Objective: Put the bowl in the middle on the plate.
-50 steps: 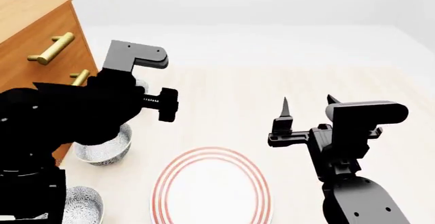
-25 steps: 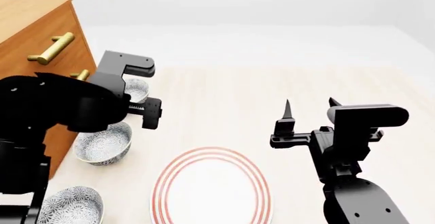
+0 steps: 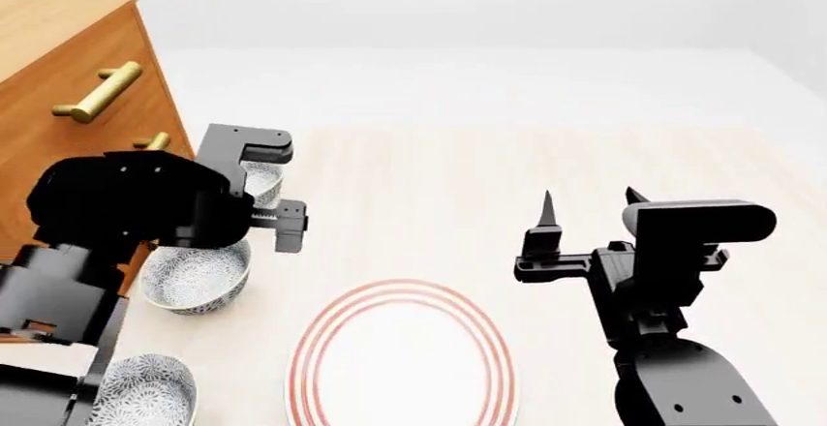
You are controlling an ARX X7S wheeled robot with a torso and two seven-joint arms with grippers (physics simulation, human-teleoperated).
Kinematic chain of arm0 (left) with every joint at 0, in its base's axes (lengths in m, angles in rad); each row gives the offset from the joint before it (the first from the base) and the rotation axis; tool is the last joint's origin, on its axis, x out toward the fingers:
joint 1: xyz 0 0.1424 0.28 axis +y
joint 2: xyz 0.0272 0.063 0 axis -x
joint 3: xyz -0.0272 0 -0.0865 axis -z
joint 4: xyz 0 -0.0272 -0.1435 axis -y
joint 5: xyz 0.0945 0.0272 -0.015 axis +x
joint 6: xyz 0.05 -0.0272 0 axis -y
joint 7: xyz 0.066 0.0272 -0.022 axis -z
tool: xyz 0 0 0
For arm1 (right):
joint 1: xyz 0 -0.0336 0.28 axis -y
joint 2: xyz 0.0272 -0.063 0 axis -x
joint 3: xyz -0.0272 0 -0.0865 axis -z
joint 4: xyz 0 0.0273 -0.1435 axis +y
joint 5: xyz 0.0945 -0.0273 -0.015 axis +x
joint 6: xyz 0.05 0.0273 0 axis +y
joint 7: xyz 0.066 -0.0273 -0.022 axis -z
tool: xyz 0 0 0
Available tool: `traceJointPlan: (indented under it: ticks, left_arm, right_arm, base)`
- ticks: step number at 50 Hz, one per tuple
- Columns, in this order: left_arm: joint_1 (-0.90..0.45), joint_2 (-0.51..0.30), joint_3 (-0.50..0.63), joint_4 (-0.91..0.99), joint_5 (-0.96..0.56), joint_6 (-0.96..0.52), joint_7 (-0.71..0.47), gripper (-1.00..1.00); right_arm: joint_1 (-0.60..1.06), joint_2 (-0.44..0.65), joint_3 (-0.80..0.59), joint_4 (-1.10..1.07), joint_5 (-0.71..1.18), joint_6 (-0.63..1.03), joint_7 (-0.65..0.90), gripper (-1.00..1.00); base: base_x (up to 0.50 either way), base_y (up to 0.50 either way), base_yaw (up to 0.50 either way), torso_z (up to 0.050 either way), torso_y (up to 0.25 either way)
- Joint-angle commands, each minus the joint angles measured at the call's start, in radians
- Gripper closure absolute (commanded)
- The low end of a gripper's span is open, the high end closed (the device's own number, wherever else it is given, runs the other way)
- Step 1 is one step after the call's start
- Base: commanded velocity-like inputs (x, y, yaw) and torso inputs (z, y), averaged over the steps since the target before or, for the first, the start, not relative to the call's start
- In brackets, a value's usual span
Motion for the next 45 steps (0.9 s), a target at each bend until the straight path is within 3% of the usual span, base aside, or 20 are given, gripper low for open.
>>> traceJointPlan:
  ticks: [1, 30, 31, 45]
  left_arm:
    - [0.025, 0.027, 0.06, -0.13, 0.061, 0.085, 0.077, -1.0]
    - [0.07, 0.071, 0.12, -0.275, 0.128, 0.184, 0.149, -1.0]
    - [0.078, 0.062, 0.113, -0.246, 0.124, 0.183, 0.128, 1.0]
    - [0.086, 0.047, 0.115, -0.202, 0.115, 0.163, 0.126, 1.0]
  right_arm:
    - [-0.003, 0.006, 0.013, -0.007, 0.01, -0.001, 0.008, -1.0]
    - [-0.021, 0.012, 0.02, 0.01, 0.027, -0.032, 0.018, -1.0]
    - [-0.02, 0.013, 0.019, 0.01, 0.027, -0.032, 0.018, -1.0]
    - [-0.014, 0.019, 0.027, -0.005, 0.038, -0.023, 0.028, -1.0]
  base:
    - [0.0, 0.0, 0.0, 0.0, 0.0]
    - [0.0, 0.0, 0.0, 0.0, 0.0]
    - [0.0, 0.0, 0.0, 0.0, 0.0]
    - [0.0, 0.0, 0.0, 0.0, 0.0]
